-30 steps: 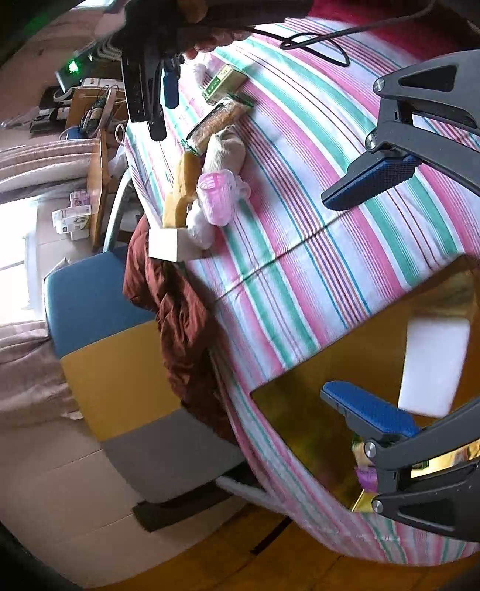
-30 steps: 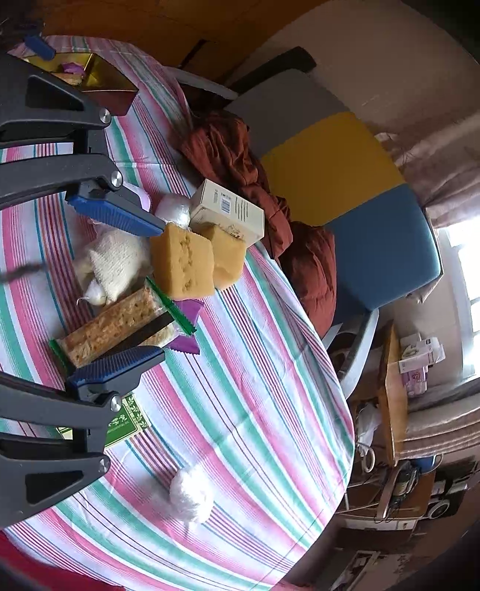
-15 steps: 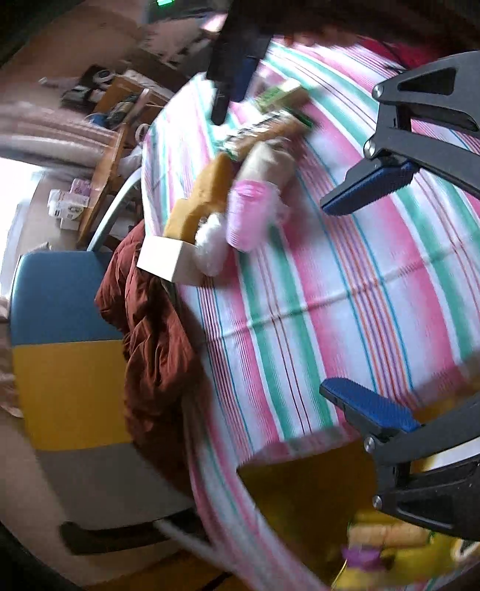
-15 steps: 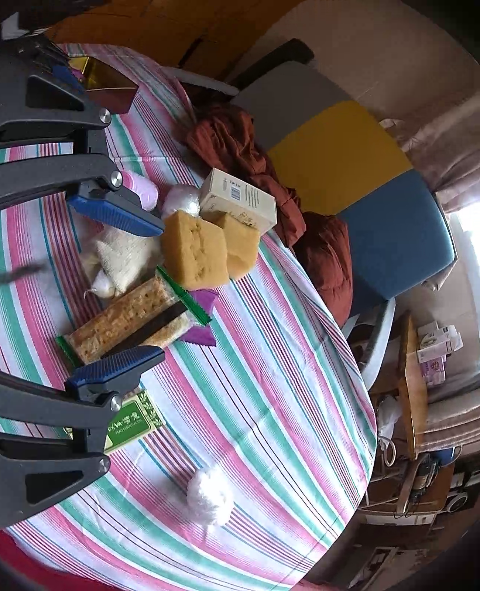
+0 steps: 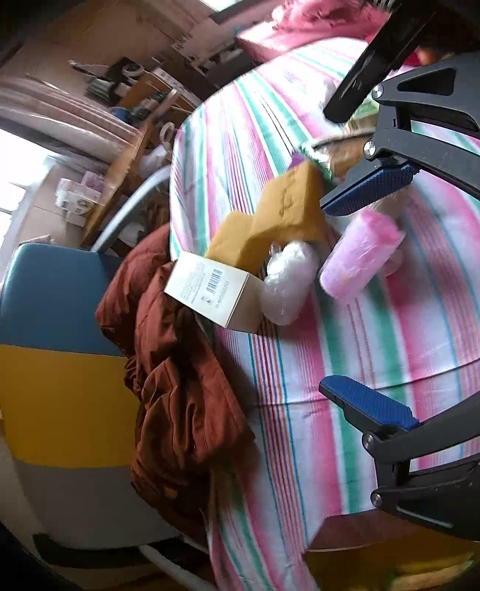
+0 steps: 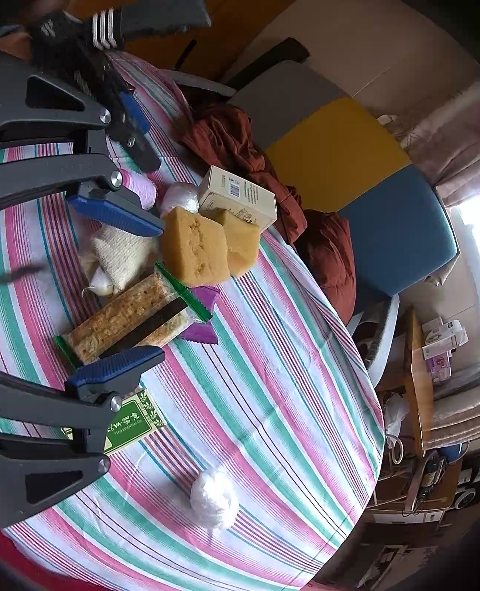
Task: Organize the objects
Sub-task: 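Grasp pink hair roller with left gripper while right gripper grasps knit sock bundle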
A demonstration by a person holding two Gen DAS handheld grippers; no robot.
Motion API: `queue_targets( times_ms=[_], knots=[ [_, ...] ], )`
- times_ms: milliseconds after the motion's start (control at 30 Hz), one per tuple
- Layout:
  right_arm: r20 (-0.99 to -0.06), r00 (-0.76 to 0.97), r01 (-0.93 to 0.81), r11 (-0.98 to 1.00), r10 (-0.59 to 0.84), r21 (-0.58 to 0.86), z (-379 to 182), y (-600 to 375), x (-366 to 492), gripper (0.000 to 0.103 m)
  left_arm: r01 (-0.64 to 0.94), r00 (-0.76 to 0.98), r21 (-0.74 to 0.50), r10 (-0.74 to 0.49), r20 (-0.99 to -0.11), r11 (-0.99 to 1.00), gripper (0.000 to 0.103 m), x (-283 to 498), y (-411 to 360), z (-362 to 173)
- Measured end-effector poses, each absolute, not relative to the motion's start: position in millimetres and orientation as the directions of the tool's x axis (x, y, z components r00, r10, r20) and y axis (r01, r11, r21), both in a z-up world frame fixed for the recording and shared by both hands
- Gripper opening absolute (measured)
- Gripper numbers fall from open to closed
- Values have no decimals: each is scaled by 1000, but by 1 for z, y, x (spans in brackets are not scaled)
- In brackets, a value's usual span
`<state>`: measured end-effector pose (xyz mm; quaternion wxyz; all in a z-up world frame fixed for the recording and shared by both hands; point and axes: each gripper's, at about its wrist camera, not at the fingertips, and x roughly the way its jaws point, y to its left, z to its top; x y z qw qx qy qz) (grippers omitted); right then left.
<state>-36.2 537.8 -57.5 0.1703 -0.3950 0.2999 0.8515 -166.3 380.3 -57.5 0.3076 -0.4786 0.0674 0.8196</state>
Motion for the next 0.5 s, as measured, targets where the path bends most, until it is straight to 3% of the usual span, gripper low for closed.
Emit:
queue_targets(
  times_ms=[100, 500],
  knots=[
    [-772, -633, -521, -765, 48, 380, -57, 538, -37, 62, -587, -355, -124, 392, -848, -800, 89, -168, 378, -68],
    [-794, -608, -454, -819, -3, 352, -64, 522, -50, 62, -565, -355, -95, 345, -869, -820, 90, -159, 318, -80]
  ],
)
